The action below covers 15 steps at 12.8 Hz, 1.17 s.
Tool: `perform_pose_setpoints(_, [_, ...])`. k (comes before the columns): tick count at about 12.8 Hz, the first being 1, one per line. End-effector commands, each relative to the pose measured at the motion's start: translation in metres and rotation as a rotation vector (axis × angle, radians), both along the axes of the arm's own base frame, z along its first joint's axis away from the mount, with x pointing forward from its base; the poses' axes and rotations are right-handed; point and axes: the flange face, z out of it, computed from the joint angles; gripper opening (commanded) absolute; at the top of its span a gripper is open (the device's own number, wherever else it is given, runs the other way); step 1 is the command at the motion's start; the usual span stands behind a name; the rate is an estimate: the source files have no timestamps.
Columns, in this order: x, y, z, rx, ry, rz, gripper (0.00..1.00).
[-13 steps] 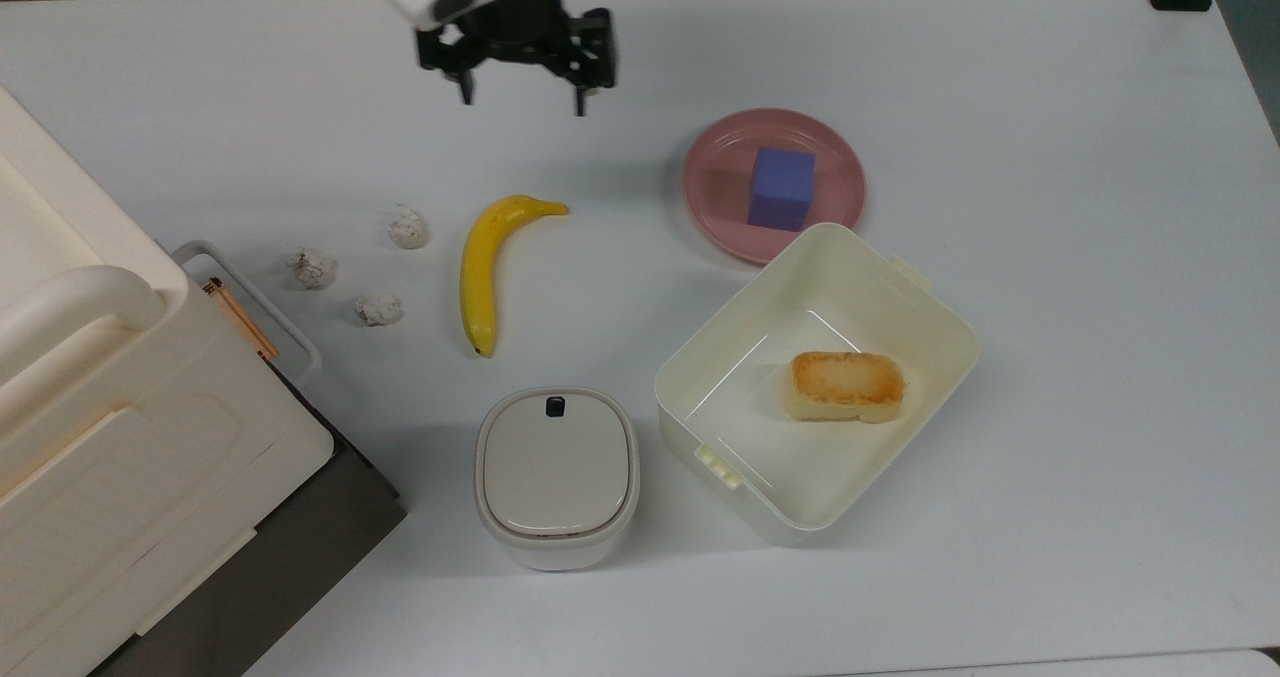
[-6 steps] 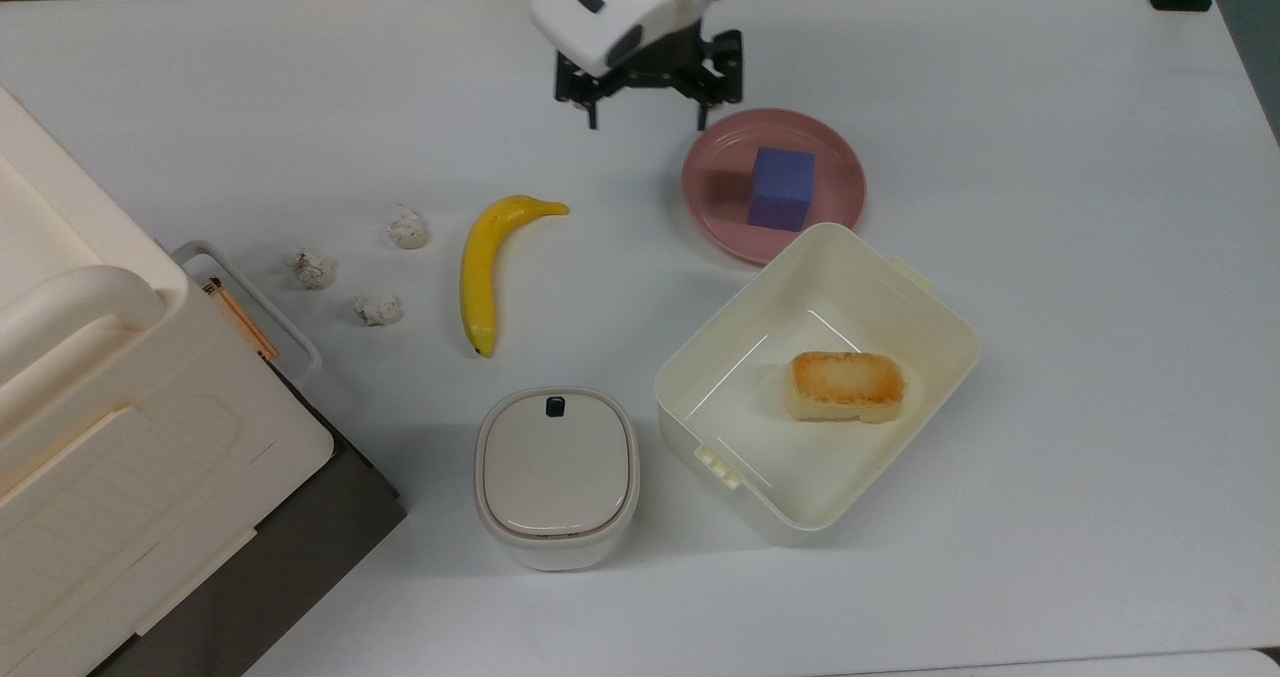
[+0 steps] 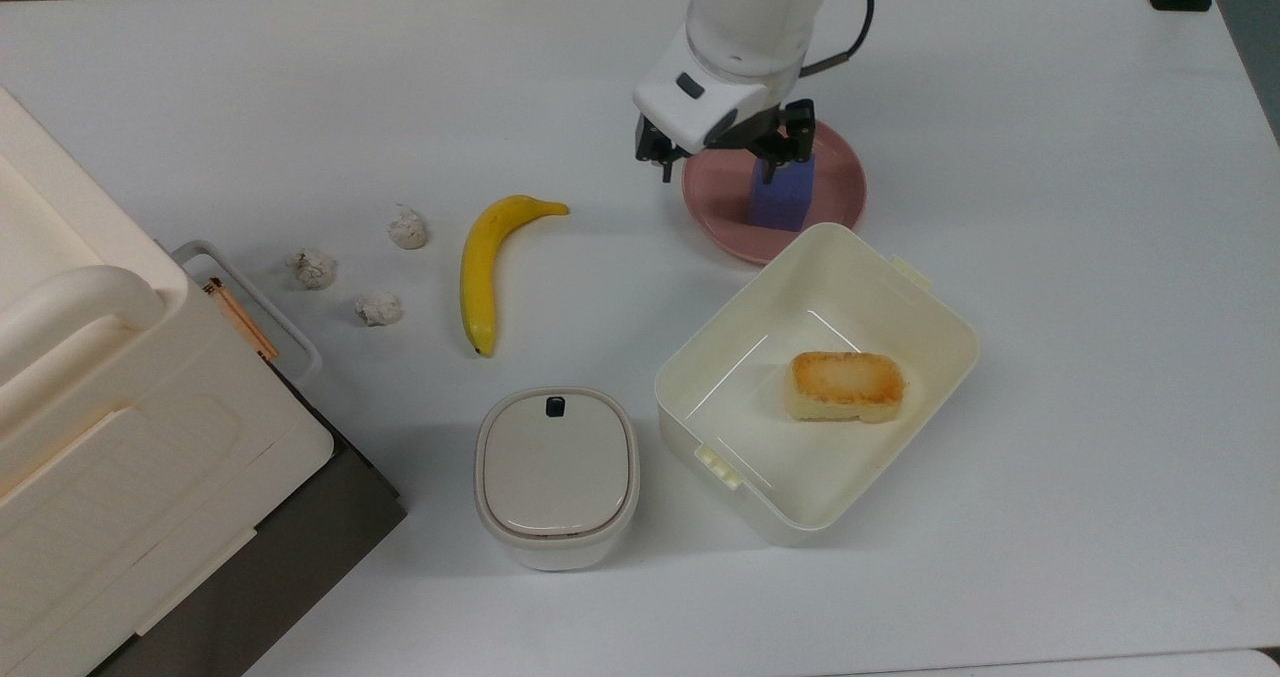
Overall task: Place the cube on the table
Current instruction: 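Move the gripper over the purple cube on the pink plate, then lower the gripper and close it on the purple cube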
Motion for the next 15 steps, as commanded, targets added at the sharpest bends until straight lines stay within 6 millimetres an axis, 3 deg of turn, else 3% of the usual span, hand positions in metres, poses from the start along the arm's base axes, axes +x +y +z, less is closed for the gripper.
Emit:
perform_pose_setpoints(1, [-0.007, 0.028, -0.006, 0.015, -0.02, -0.023, 1.0])
perform_pose_setpoints(5, [-0.019, 0.062, -0.03, -0.004, 0.013, -0.031, 1.0])
perform_pose_setpoints(7, [-0.039, 0.078, -0.056, -0.013, 0.024, -0.03, 1.0])
perform_pose_setpoints(12, [-0.064, 0.085, -0.105, 0.005, -0.035, -0.02, 1.0])
perform_pose_setpoints(13, [-0.065, 0.087, -0.104, 0.006, -0.037, -0.015, 0.93])
perform_pose_setpoints(15, [-0.066, 0.09, -0.098, 0.008, -0.041, -0.024, 0.56])
